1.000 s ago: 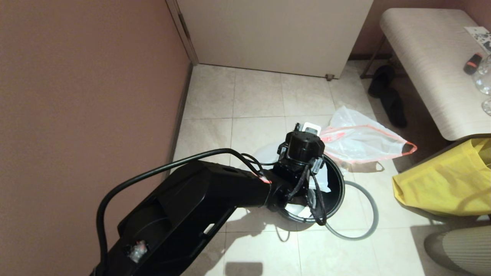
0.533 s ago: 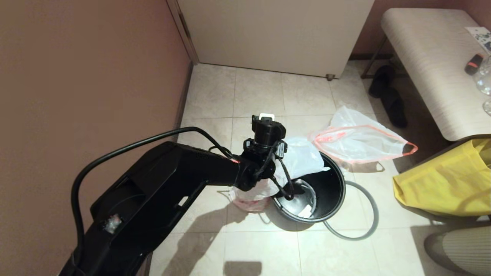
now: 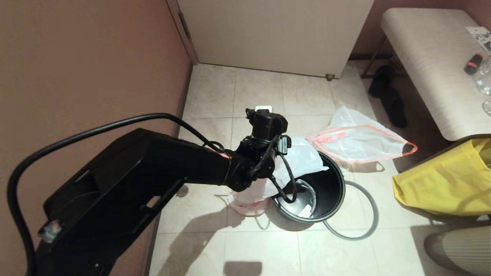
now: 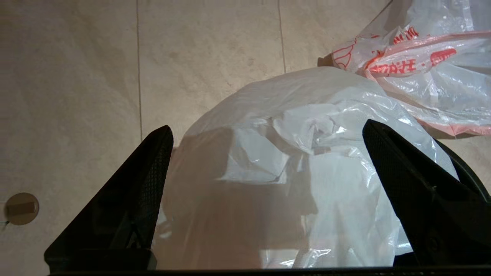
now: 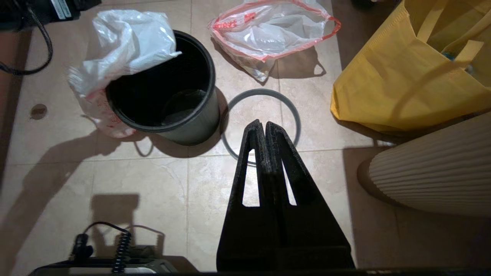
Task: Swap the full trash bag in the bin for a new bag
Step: Put the new garbage bag on the trash can
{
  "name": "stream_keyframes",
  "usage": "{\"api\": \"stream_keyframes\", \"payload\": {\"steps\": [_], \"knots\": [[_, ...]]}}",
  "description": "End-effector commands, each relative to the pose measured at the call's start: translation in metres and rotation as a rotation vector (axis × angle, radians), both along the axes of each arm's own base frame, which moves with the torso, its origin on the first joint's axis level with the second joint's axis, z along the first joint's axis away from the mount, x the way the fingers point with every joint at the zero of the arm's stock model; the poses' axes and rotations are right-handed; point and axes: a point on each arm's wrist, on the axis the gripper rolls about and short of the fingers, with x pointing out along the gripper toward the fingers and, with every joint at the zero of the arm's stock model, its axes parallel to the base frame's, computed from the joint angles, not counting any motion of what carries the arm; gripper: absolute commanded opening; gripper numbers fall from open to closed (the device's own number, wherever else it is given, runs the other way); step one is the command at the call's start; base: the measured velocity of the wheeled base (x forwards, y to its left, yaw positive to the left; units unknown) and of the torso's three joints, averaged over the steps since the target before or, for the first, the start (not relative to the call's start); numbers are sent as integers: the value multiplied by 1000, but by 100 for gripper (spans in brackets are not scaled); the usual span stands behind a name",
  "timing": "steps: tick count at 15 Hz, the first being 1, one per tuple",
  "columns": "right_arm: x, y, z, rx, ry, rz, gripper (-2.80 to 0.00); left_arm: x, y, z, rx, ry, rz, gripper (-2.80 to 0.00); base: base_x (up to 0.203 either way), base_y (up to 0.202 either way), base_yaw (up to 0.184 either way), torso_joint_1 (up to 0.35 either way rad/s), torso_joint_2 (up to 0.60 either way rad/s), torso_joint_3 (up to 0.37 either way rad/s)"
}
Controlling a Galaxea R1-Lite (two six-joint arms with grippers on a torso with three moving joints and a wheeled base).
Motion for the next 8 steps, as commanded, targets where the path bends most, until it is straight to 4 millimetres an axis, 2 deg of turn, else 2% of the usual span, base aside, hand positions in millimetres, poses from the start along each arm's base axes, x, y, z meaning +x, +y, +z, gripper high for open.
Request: {"api": "stream_keyframes", "payload": {"steps": [1,5,8], "knots": [[12,0,23,34,45,13,-280,-8,9,20,-25,-23,7,0,0,0,0,0,0,0],[43,3,66,115,117,108,-280,-30,31,43,-30,-11,17,0,0,0,0,0,0,0],[87,6,84,172,243,178,-280,-59,65,62,-32,-4,30,0,0,0,0,0,0,0]]}}
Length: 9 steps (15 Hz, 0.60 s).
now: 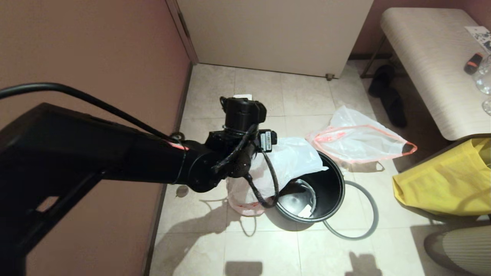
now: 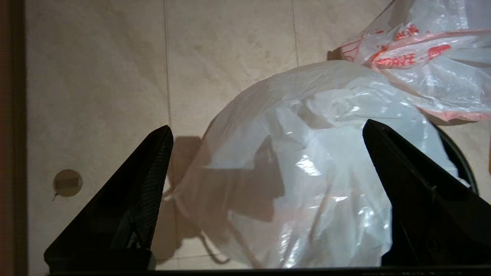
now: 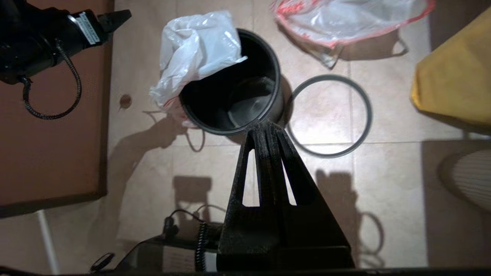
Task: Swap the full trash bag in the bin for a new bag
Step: Put the new garbage bag on the trash can
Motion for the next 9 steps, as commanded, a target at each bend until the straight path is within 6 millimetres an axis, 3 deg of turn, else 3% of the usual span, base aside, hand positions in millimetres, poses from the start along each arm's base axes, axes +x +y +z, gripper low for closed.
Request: {"api": "stream_keyframes", "payload": {"steps": [1,4,5,8,9], "knots": [[47,2,6,15,145,30,-280,-21,32,28,-32,-33,24,0,0,0,0,0,0,0],[110,12,9,33,302,135,-280,-27,88,42,-104,-52,27,0,0,0,0,0,0,0],[130,19,8,31,350,172,-280,-27,98,45,-135,-76,2,0,0,0,0,0,0,0],[191,57,-7,28,506,282,-280,-19,117,21,-160,-69,-32,0,0,0,0,0,0,0],[207,71,-12,24,541,311,-280,-17,123,13,-178,-58,-47,-280,0,0,0,0,0,0]]}}
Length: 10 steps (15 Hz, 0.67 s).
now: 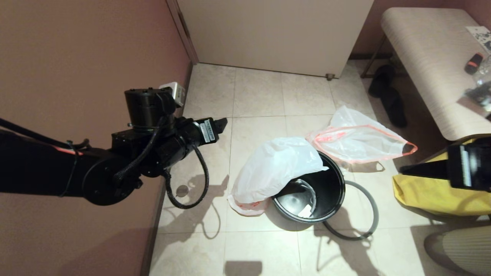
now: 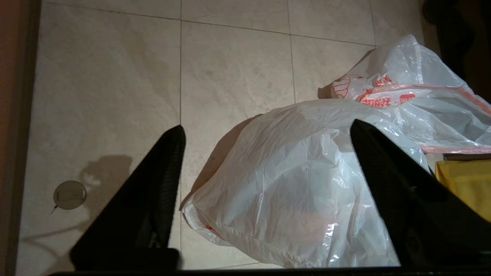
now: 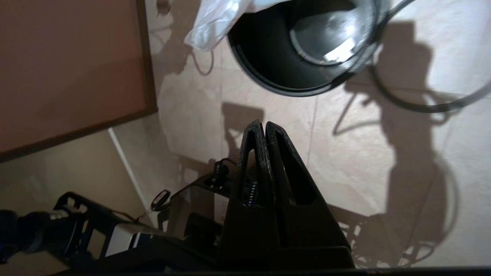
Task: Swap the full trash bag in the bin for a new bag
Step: Put the new garbage bag on the trash can
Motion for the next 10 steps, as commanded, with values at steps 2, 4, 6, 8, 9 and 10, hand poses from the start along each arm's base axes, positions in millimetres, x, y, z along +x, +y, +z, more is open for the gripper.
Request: {"api": "stream_keyframes", "payload": {"steps": [2,4,6,8,9,10], "knots": [[58,47,-31,-39,151,91,-280,7,15,-2,-26,-11,-27,-280,0,0,0,0,0,0],[77,73,-41,-57,179,135,-280,12,17,-1,21,-26,-35,-280,0,0,0,0,0,0],[91,91,-55,-82,213,146,0,17,12,-11,88,-14,-52,-280,0,0,0,0,0,0],[103,106,-63,-63,248,134,0,19,13,-15,161,-17,-55,-280,0,0,0,0,0,0],[109,112,-69,-59,269,129,0,20,13,-15,162,-18,-53,-280,0,0,0,0,0,0],[117,116,-77,-62,289,126,0,20,14,-14,162,-20,-51,-280,0,0,0,0,0,0]]}}
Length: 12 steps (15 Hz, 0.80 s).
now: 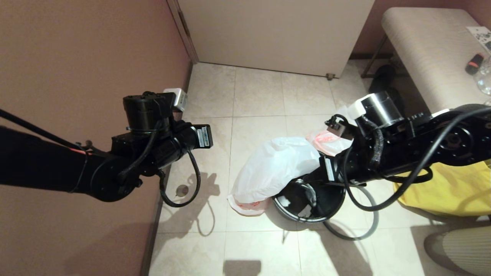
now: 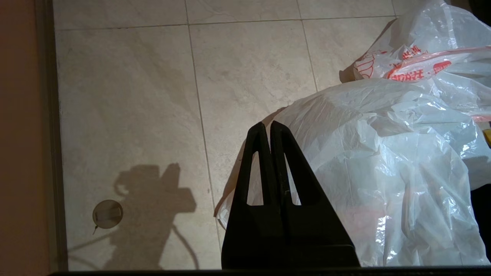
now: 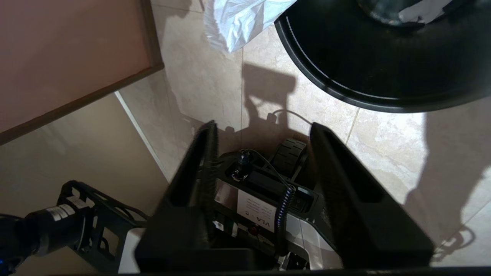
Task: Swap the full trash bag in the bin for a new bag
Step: Put the new garbage bag on the trash can
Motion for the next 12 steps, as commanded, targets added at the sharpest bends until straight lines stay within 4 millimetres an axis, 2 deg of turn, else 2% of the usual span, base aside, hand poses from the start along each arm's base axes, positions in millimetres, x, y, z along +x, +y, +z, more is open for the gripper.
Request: {"api": "stream_keyframes", "payload": {"steps": [1,6,12], "knots": [[18,12,-26,-29,62,3,0,2,1,-2,2,2,6,-280,0,0,0,0,0,0],[57,33,-47,23,39,-29,0,6,7,-2,4,1,26,-280,0,0,0,0,0,0],[100,40,-61,76,14,-90,0,8,7,-4,5,4,29,-280,0,0,0,0,0,0]]}}
